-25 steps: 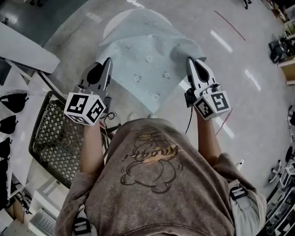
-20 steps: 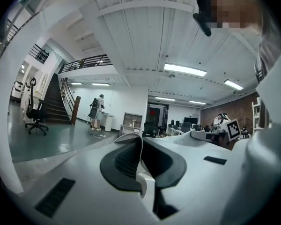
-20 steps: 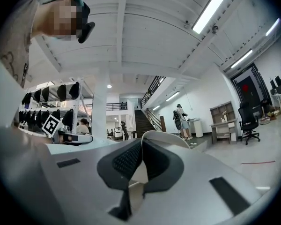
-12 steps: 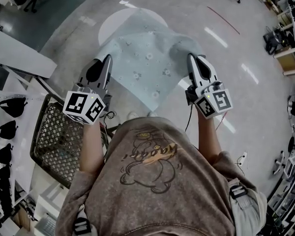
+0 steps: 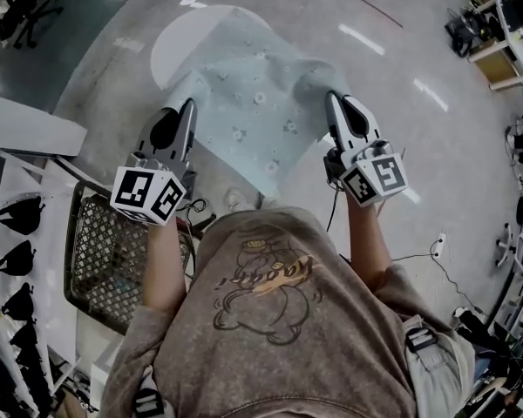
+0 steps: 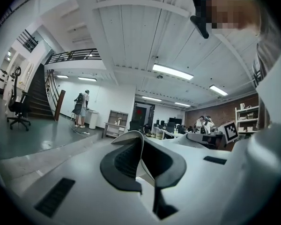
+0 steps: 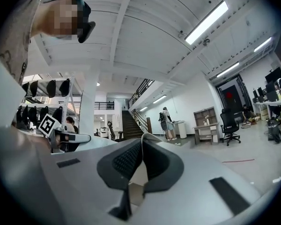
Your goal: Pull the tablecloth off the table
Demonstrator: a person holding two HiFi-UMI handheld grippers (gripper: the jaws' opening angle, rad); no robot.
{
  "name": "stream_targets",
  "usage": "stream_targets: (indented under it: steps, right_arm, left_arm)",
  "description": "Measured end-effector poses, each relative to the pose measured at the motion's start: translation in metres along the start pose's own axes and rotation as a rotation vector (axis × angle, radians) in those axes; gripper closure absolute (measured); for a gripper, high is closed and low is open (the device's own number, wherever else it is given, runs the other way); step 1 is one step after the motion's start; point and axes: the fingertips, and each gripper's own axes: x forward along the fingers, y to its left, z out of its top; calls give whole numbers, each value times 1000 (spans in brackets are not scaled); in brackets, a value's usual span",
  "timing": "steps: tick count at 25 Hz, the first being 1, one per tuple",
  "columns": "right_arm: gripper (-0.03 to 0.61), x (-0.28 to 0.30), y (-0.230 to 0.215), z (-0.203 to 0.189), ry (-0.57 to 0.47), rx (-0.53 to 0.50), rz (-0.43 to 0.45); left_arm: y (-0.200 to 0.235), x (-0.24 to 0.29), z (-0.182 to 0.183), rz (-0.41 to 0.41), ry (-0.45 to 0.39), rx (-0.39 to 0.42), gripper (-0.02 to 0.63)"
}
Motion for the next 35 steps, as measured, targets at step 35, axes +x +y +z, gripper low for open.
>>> stream_targets:
  steps: [35]
  right_arm:
    - [569,-196,-55,8,0,3,-206]
  left_arm:
    - [-177,26,-52,-222,54,-34,594]
